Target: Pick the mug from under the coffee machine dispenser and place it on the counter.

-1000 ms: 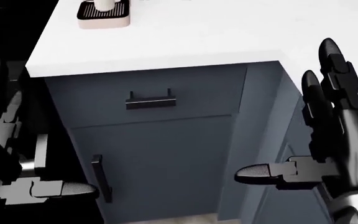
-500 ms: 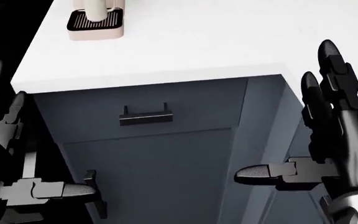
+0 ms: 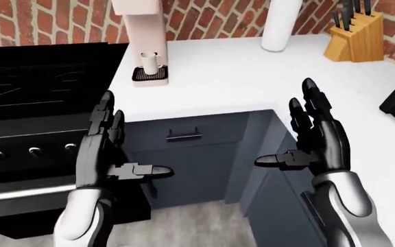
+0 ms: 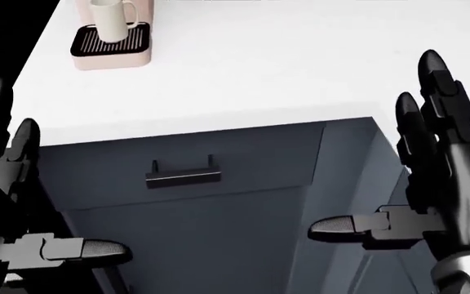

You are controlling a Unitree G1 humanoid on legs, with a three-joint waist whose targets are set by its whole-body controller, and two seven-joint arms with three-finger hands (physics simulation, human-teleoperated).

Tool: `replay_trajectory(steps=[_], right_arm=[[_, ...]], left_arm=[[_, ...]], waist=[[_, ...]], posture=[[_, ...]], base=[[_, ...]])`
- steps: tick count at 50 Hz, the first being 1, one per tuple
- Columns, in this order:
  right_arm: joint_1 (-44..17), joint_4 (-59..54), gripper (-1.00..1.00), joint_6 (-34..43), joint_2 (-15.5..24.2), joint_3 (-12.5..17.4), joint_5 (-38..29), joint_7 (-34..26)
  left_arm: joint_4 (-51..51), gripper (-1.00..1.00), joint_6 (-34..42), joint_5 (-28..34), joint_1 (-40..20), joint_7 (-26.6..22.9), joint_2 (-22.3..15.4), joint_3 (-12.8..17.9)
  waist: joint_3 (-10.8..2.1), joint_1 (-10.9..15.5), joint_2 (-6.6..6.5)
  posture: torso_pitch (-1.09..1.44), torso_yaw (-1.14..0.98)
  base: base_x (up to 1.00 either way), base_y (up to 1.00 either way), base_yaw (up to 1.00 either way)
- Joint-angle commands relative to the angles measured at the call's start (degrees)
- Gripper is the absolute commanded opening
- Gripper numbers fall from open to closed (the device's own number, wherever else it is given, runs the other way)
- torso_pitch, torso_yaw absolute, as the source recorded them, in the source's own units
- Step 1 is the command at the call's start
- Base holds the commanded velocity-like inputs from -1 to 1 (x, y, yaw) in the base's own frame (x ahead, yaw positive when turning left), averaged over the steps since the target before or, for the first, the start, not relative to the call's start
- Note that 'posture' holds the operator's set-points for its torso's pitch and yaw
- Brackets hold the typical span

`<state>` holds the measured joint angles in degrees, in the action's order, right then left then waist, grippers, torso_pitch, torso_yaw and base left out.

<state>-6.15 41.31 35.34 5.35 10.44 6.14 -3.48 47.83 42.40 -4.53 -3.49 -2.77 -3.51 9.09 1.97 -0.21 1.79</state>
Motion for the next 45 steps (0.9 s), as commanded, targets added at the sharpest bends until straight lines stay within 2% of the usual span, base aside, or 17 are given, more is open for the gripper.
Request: replay_trajectory(steps=[1, 5, 7, 8, 9, 10, 16, 18, 20, 21, 29, 31, 33, 34, 36, 41, 45], right_arm=[[-1.39, 2.59, 1.00, -1.82, 0.14, -0.54, 0.44, -0.37], [-1.51, 2.61, 1.00, -1.69, 0.15, -0.48, 0.48, -0.40], [-1.32, 2.49, 1.00, -1.96, 0.13, -0.54, 0.40, -0.45], [-1.27, 2.37, 1.00, -2.09, 0.13, -0.54, 0.34, -0.47], [-1.25, 2.42, 1.00, -2.07, 0.10, -0.55, 0.37, -0.49], [-1.26, 2.42, 1.00, -2.07, 0.10, -0.56, 0.35, -0.48], [-1.08, 2.34, 1.00, -2.25, 0.05, -0.60, 0.28, -0.61], [-1.02, 2.43, 1.00, -2.23, 0.01, -0.69, 0.25, -0.65], [-0.95, 2.40, 1.00, -2.28, 0.00, -0.66, 0.24, -0.71], [-0.95, 2.39, 1.00, -2.28, -0.02, -0.66, 0.24, -0.70], [-0.92, 2.50, 1.00, -2.17, -0.07, -0.75, 0.16, -0.70], [-0.90, 2.58, 1.00, -2.13, -0.07, -0.79, 0.14, -0.73], [-0.82, 2.40, 1.00, -2.34, -0.09, -0.80, 0.06, -0.77], [-0.80, 2.46, 1.00, -2.31, -0.10, -0.80, 0.06, -0.79], [-0.80, 2.48, 1.00, -2.30, -0.11, -0.82, 0.04, -0.81], [-0.88, 2.57, 1.00, -2.18, -0.15, -0.82, 0.08, -0.81], [-1.03, 2.65, 1.00, -2.00, -0.12, -0.84, 0.06, -0.77]], left_arm=[[2.42, 1.00, -2.05, 0.24, -1.08, 0.40, -0.44, 0.75], [2.38, 1.00, -1.99, 0.22, -1.19, 0.46, -0.46, 0.74], [2.30, 1.00, -2.16, 0.29, -1.08, 0.48, -0.44, 0.61], [2.27, 1.00, -2.18, 0.28, -1.09, 0.47, -0.44, 0.65], [2.27, 1.00, -2.17, 0.25, -1.09, 0.46, -0.45, 0.69], [2.27, 1.00, -2.15, 0.22, -1.11, 0.45, -0.46, 0.75], [2.19, 1.00, -2.29, 0.21, -0.99, 0.50, -0.43, 0.72], [2.27, 1.00, -2.19, 0.19, -1.03, 0.52, -0.45, 0.76], [2.49, 1.00, -2.04, 0.16, -0.98, 0.51, -0.45, 0.74], [2.45, 1.00, -2.04, 0.12, -1.00, 0.49, -0.46, 0.81], [2.47, 1.00, -2.03, 0.08, -0.97, 0.41, -0.49, 0.90], [2.50, 1.00, -1.96, 0.13, -1.04, 0.47, -0.49, 0.85], [2.36, 1.00, -2.16, 0.18, -0.91, 0.43, -0.45, 0.73], [2.24, 1.00, -2.29, 0.18, -0.89, 0.40, -0.46, 0.80], [2.25, 1.00, -2.29, 0.14, -0.91, 0.39, -0.47, 0.89], [2.55, 1.00, -1.84, 0.07, -1.11, 0.45, -0.51, 0.95], [2.61, 1.00, -1.82, 0.07, -1.08, 0.49, -0.51, 0.91]], waist=[[-0.72, 0.26, -0.18], [0.03, -0.01, -3.04], [-0.88, -0.21, -6.26], [-1.52, -0.43, -6.42], [-0.66, 0.47, -5.35], [-0.26, 0.17, -5.80], [-0.43, 0.73, -2.77], [-0.47, 0.94, -1.06], [-1.39, 0.97, 2.25], [-1.00, 0.66, 1.15], [0.06, 0.18, -1.77], [-0.03, -0.06, -3.66], [-1.33, -0.12, -7.38], [-0.72, 0.60, -4.85], [-0.56, 0.63, -5.48], [-0.56, 0.83, -3.07], [-0.98, 1.06, 1.34]], posture=[[0.00, 0.00], [0.00, 0.00], [0.00, 0.00], [0.00, 0.00], [0.00, 0.00], [0.00, 0.00], [0.00, 0.00], [0.00, 0.00], [0.00, 0.00], [0.00, 0.00], [0.00, 0.00], [0.00, 0.00], [0.00, 0.00], [0.00, 0.00], [0.00, 0.00], [0.00, 0.00], [0.00, 0.00]], base=[[0.13, 0.00, 0.00], [0.13, 0.00, 0.00], [0.14, 0.00, 0.00], [0.14, 0.00, 0.00], [0.14, 0.00, 0.00], [0.12, 0.00, 0.00], [0.13, 0.00, 0.00], [0.13, 0.00, 0.00], [0.13, 0.00, 0.00], [0.12, 0.00, 0.00], [0.13, 0.00, 0.00], [0.14, 0.00, 0.00], [0.14, 0.00, 0.00], [0.13, 0.00, 0.00], [0.14, 0.00, 0.00], [0.13, 0.00, 0.00], [0.13, 0.00, 0.00]])
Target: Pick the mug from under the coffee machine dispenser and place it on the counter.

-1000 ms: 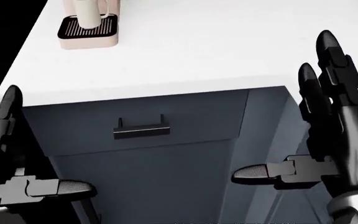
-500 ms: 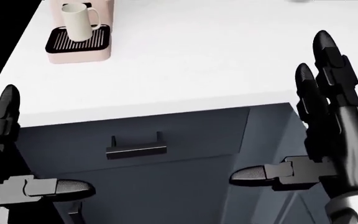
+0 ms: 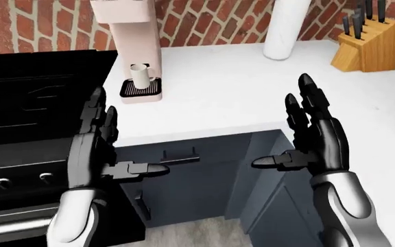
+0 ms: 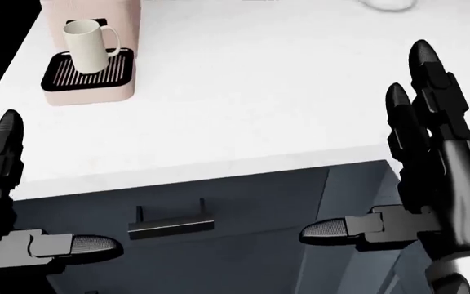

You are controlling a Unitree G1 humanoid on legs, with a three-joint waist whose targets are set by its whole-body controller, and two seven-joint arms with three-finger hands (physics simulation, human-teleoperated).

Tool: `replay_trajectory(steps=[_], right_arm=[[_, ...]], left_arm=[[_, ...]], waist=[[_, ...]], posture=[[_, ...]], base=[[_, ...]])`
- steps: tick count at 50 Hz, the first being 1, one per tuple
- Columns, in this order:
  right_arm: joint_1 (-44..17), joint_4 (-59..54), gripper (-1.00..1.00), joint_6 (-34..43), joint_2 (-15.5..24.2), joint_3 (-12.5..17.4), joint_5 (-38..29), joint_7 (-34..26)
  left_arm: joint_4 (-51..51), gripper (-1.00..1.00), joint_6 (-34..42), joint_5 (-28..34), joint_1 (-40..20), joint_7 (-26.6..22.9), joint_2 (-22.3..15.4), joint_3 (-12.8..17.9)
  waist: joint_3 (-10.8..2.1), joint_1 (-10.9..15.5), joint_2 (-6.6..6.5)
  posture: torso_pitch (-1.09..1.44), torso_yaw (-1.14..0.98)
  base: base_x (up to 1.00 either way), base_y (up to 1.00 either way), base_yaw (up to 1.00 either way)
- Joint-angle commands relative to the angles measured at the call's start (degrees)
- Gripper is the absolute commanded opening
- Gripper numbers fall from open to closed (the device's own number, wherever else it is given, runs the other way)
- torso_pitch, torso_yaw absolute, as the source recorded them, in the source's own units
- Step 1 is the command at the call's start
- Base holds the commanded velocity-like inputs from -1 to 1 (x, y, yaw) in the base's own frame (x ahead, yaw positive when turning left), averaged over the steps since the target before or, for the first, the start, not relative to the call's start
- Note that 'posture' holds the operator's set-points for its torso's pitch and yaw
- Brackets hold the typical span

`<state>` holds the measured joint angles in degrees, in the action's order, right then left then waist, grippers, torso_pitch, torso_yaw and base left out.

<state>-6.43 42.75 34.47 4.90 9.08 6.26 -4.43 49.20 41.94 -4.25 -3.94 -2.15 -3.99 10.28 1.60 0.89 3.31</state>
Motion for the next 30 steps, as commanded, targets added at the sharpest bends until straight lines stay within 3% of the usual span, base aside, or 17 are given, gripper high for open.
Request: replay_trajectory(steps=[1, 2, 3, 6, 11, 13, 14, 15, 16, 22, 24, 26, 28, 30], right_arm=[[-0.74, 1.23, 1.00, -1.10, 0.33, 0.54, -0.04, 0.17], [-0.77, 1.25, 1.00, -1.07, 0.34, 0.55, -0.03, 0.18], [-0.82, 1.28, 1.00, -1.01, 0.34, 0.58, 0.00, 0.18], [-1.15, 1.39, 1.00, -0.62, 0.48, 0.79, 0.16, 0.18], [-0.86, 1.47, 1.00, -0.88, 0.41, 0.63, 0.09, 0.17], [-0.72, 1.32, 1.00, -1.12, 0.43, 0.65, 0.05, 0.09], [-0.70, 1.27, 1.00, -1.18, 0.42, 0.64, 0.03, 0.08], [-0.72, 1.30, 1.00, -1.13, 0.41, 0.64, 0.04, 0.08], [-0.77, 1.32, 1.00, -1.08, 0.42, 0.66, 0.04, 0.09], [-0.82, 1.24, 1.00, -1.06, 0.42, 0.80, 0.11, 0.12], [-0.86, 1.43, 1.00, -0.90, 0.45, 0.79, 0.14, 0.14], [-0.76, 1.37, 1.00, -1.01, 0.41, 0.68, 0.09, 0.15], [-0.85, 1.34, 1.00, -0.97, 0.43, 0.70, 0.07, 0.17], [-0.87, 1.38, 1.00, -0.92, 0.43, 0.65, 0.06, 0.19]], left_arm=[[1.33, 1.00, -1.23, -0.22, -0.69, -0.09, -0.03, -0.29], [1.49, 1.00, -0.99, -0.22, -0.81, -0.02, -0.04, -0.34], [1.58, 1.00, -0.90, -0.23, -0.85, -0.01, -0.05, -0.35], [1.62, 1.00, -0.81, -0.23, -0.92, 0.02, -0.07, -0.38], [1.54, 1.00, -1.00, -0.20, -0.77, -0.03, -0.06, -0.44], [1.51, 1.00, -1.08, -0.16, -0.70, -0.05, -0.04, -0.51], [1.48, 1.00, -1.07, -0.16, -0.73, -0.04, -0.04, -0.47], [1.43, 1.00, -1.13, -0.18, -0.70, -0.06, -0.03, -0.43], [1.36, 1.00, -1.20, -0.22, -0.69, -0.12, -0.04, -0.35], [1.61, 1.00, -0.96, -0.33, -0.75, -0.10, -0.04, -0.23], [1.59, 1.00, -0.97, -0.39, -0.76, -0.12, -0.06, -0.19], [1.41, 1.00, -1.22, -0.38, -0.65, -0.17, -0.07, -0.16], [1.49, 1.00, -1.07, -0.46, -0.74, -0.17, -0.08, -0.09], [1.53, 1.00, -1.00, -0.43, -0.75, -0.11, -0.07, -0.15]], waist=[[-0.57, -0.18, 1.14], [-0.50, -0.78, -1.20], [-0.43, -0.39, -0.24], [-0.50, -0.79, -1.13], [0.51, -1.10, -4.51], [-0.42, -1.32, -7.66], [-1.13, -1.56, -7.97], [-0.35, -0.66, -6.83], [-0.09, -0.95, -7.34], [-0.14, -0.37, -4.32], [-0.11, -0.17, -2.62], [-0.91, -0.13, 0.66], [-0.28, -0.80, -0.64], [-0.22, -0.89, -0.60]], posture=[[0.00, 0.00], [0.00, 0.00], [0.00, 0.00], [0.00, 0.00], [0.00, 0.00], [0.00, 0.00], [0.00, 0.00], [0.00, 0.00], [0.00, 0.00], [0.00, 0.00], [0.00, 0.00], [0.00, 0.00], [0.00, 0.00], [0.00, 0.00]], base=[[0.13, 0.00, 0.00], [0.13, 0.00, 0.00], [0.14, 0.00, 0.00], [0.13, 0.00, 0.00], [0.14, 0.00, 0.00], [0.13, 0.00, 0.00], [0.14, 0.00, 0.00], [0.12, 0.00, 0.00], [0.14, 0.00, 0.00], [0.13, 0.00, 0.00], [0.14, 0.00, 0.00], [0.13, 0.00, 0.00], [0.13, 0.00, 0.00], [0.13, 0.00, 0.00]])
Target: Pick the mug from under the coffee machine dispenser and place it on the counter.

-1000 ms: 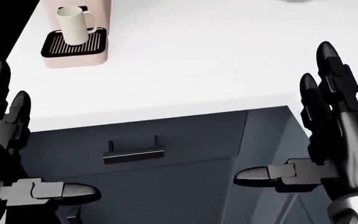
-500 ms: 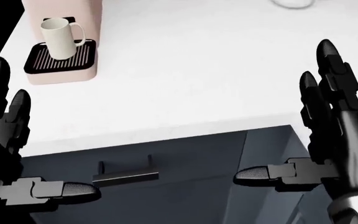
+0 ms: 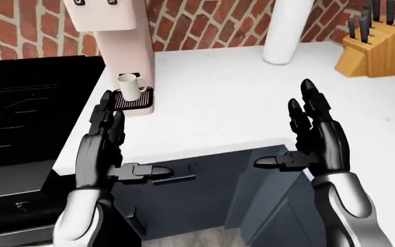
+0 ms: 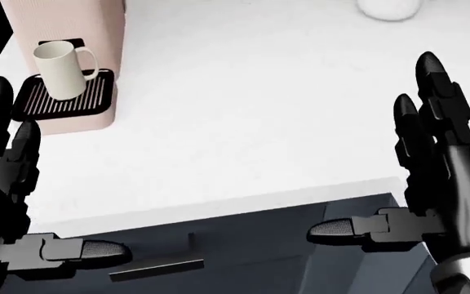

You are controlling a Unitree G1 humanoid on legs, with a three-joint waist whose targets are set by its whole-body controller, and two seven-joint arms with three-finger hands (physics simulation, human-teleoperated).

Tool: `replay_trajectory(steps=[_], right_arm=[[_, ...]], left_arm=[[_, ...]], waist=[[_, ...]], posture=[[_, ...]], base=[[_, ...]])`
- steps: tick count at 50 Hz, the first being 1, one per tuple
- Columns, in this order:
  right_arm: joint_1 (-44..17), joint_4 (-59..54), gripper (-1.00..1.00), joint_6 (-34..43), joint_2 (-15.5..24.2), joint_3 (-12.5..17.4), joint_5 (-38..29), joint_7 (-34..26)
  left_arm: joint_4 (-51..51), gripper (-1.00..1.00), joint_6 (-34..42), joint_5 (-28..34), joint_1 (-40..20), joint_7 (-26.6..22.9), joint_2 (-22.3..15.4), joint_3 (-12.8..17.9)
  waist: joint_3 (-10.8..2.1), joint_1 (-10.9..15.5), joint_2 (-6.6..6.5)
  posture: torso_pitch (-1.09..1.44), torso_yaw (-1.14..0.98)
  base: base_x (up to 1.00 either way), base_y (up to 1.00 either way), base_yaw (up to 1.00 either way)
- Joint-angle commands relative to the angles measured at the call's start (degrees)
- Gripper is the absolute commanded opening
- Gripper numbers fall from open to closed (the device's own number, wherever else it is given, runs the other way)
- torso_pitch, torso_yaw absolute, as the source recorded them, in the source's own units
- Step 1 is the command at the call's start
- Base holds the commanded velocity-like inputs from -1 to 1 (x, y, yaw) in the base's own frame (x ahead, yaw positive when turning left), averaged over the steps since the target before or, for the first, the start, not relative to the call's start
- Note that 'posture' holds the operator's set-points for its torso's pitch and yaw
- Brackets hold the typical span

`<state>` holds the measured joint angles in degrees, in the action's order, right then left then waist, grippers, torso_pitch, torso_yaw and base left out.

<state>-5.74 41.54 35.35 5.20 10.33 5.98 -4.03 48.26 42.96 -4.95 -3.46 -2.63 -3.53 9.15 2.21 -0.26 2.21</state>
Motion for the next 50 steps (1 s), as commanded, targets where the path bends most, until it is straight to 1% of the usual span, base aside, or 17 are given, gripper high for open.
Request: replay_trajectory(steps=[1, 6, 8, 9, 10, 11, 12, 14, 17, 18, 19, 21, 22, 28, 35, 44, 50], right_arm=[[-1.57, 2.58, 1.00, -1.80, 0.13, -0.59, 0.33, -0.21], [-1.58, 2.73, 1.00, -1.70, 0.12, -0.62, 0.31, -0.18], [-1.52, 2.73, 1.00, -1.74, 0.10, -0.61, 0.32, -0.19], [-1.53, 2.70, 1.00, -1.75, 0.12, -0.61, 0.31, -0.20], [-1.56, 2.70, 1.00, -1.72, 0.12, -0.59, 0.32, -0.19], [-1.63, 2.76, 1.00, -1.63, 0.13, -0.55, 0.36, -0.18], [-1.68, 2.83, 1.00, -1.49, 0.16, -0.51, 0.40, -0.19], [-1.60, 2.84, 1.00, -1.58, 0.15, -0.57, 0.36, -0.19], [-1.48, 2.79, 1.00, -1.14, 0.05, -0.70, 0.46, -0.24], [-1.42, 2.44, 1.00, -1.14, 0.00, -0.77, 0.34, -0.16], [-1.35, 2.05, 1.00, -1.50, 0.02, -0.79, 0.17, -0.16], [-1.43, 2.19, 1.00, -1.26, 0.08, -0.74, 0.07, -0.13], [-1.49, 2.25, 1.00, -1.06, 0.05, -0.65, 0.15, -0.08], [-1.61, 2.38, 1.00, -0.75, -0.12, -0.43, 0.78, 0.18], [-1.71, 2.74, 1.00, -0.35, -0.09, -0.46, 1.61, 0.85], [-1.59, 2.80, 1.00, -0.52, 0.01, -0.83, 0.95, 0.72], [-1.60, 2.65, 1.00, -0.40, -0.03, -1.04, 0.49, 0.64]], left_arm=[[2.50, 1.00, -2.01, 0.24, -1.22, 0.36, -0.52, 0.98], [2.87, 1.00, -1.58, 0.26, -1.35, 0.52, -0.52, 0.88], [2.84, 1.00, -1.58, 0.25, -1.35, 0.53, -0.51, 0.89], [2.82, 1.00, -1.58, 0.24, -1.35, 0.55, -0.49, 0.90], [2.83, 1.00, -1.56, 0.23, -1.37, 0.56, -0.50, 0.89], [2.88, 1.00, -1.47, 0.21, -1.42, 0.57, -0.51, 0.88], [2.87, 1.00, -1.45, 0.20, -1.44, 0.59, -0.50, 0.90], [2.85, 1.00, -1.48, 0.16, -1.43, 0.59, -0.50, 0.90], [2.80, 1.00, -1.53, 0.09, -1.43, 0.59, -0.53, 1.00], [2.78, 1.00, -1.56, 0.07, -1.42, 0.60, -0.55, 1.00], [2.71, 1.00, -1.63, 0.03, -1.39, 0.59, -0.55, 1.05], [2.83, 1.00, -1.47, 0.07, -1.43, 0.68, -0.55, 0.90], [2.89, 1.00, -1.41, 0.08, -1.45, 0.72, -0.53, 0.83], [2.74, 1.00, -1.67, 0.04, -1.36, 0.68, -0.54, 0.99], [2.82, 1.00, -1.72, -0.09, -1.60, 1.19, -0.45, 1.32], [0.82, 1.00, -0.73, 1.25, -2.33, 2.93, -1.13, 2.01], [-1.24, 1.00, 0.39, 1.05, -4.29, 3.76, -2.23, 4.93]], waist=[[-0.93, 0.26, 0.04], [-0.08, 0.13, -2.92], [-0.74, -0.13, -5.54], [-1.48, -0.08, -7.73], [-1.02, 0.65, -5.26], [-0.84, 0.43, -6.05], [-0.75, 0.68, -5.88], [-1.27, 0.77, -5.09], [-0.69, 0.88, -3.50], [0.05, 1.10, -2.50], [-0.23, 1.39, -1.90], [-1.29, 1.80, 1.12], [-0.61, 1.74, -0.82], [-1.78, 1.10, -1.84], [-2.20, 0.74, -1.95], [-2.02, 0.61, -1.95], [-1.91, 0.58, -2.04]], posture=[[0.00, 0.00], [0.00, 0.00], [0.00, 0.00], [0.00, 0.00], [0.00, 0.00], [0.00, 0.00], [0.00, 0.00], [0.00, 0.00], [0.00, 0.00], [0.00, 0.00], [0.00, 0.00], [0.00, 0.00], [0.00, 0.00], [0.00, 0.00], [0.00, 0.00], [0.00, 0.00], [0.00, 0.00]], base=[[0.13, 0.00, 0.00], [0.14, 0.00, 0.00], [0.13, 0.00, 0.00], [0.13, 0.00, 0.00], [0.13, 0.00, 0.00], [0.14, 0.00, 0.00], [0.14, 0.00, 0.00], [0.13, 0.00, 0.00], [0.13, 0.00, 0.00], [0.04, 0.00, 0.00], [0.00, 0.00, 0.00], [0.00, 0.00, 0.00], [0.00, 0.00, 0.00], [0.00, 0.00, 0.00], [0.00, 0.00, 0.00], [0.00, 0.00, 0.00], [0.00, 0.00, 0.00]])
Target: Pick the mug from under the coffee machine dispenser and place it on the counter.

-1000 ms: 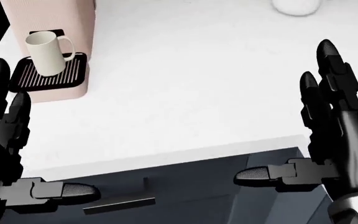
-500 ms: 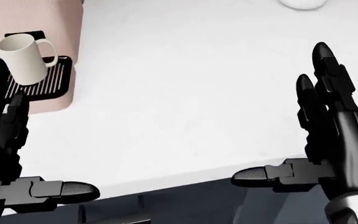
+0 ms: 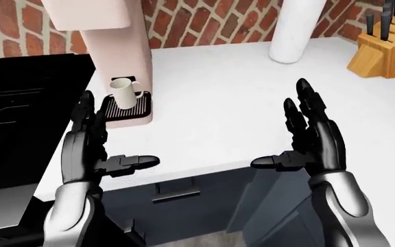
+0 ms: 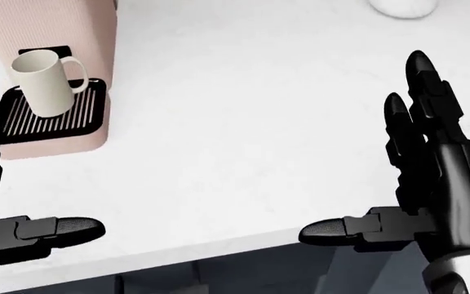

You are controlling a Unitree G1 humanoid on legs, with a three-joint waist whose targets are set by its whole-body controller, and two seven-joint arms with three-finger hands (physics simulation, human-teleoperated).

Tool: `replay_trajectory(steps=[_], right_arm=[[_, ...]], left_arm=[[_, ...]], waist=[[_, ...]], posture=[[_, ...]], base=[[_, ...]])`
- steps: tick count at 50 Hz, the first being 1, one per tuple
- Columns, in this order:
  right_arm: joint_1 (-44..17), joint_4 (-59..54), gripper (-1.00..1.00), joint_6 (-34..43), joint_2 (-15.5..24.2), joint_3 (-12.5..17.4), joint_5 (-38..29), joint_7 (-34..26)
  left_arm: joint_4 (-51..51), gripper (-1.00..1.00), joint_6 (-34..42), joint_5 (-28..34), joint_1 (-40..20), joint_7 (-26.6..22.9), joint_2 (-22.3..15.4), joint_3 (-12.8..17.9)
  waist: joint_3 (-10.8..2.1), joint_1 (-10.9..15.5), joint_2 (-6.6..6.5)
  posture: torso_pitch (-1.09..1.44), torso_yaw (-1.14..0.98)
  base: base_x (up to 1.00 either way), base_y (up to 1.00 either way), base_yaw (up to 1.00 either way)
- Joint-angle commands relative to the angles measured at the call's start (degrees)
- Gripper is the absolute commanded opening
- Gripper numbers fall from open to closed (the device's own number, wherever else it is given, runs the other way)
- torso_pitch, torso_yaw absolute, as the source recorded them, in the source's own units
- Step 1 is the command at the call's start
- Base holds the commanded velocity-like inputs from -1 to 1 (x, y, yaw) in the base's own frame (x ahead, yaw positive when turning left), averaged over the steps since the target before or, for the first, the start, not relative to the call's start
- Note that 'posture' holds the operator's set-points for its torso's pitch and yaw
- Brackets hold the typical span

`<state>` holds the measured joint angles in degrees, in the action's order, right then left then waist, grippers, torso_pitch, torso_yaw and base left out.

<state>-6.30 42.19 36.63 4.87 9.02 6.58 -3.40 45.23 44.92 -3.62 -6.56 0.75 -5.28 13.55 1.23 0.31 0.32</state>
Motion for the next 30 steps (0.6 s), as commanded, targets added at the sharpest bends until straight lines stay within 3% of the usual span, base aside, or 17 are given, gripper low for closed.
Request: replay_trajectory(steps=[1, 8, 19, 30], right_arm=[[-1.02, 2.06, 1.00, -1.63, 0.30, 0.23, -0.14, -0.07], [-1.09, 1.95, 1.00, -1.67, 0.13, 0.42, 0.14, -0.10], [-0.85, 2.15, 1.00, -1.65, 0.06, 0.21, 0.27, -0.07], [-1.12, 2.51, 1.00, -1.07, 0.18, 0.43, 0.64, 0.11]], left_arm=[[0.79, 1.00, -2.43, -0.22, -1.24, 0.43, -0.76, 0.71], [-3.75, 1.00, -5.59, -1.31, -2.80, 0.13, -2.64, 2.62], [-12.49, 1.00, -11.40, -2.90, -7.08, -0.09, -5.46, 2.72], [-15.84, 1.00, -7.99, -5.21, -13.28, 0.42, -8.81, 3.22]], waist=[[-0.91, 0.00, -0.17], [-0.90, 0.06, -0.33], [-1.05, 0.14, -0.44], [-1.24, 0.05, -0.64]], posture=[[0.00, 0.00], [0.00, 0.00], [0.00, 0.00], [0.00, 0.00]], base=[[0.00, 0.00, 0.00], [0.00, 0.00, 0.00], [0.00, 0.00, 0.00], [0.00, 0.00, 0.00]])
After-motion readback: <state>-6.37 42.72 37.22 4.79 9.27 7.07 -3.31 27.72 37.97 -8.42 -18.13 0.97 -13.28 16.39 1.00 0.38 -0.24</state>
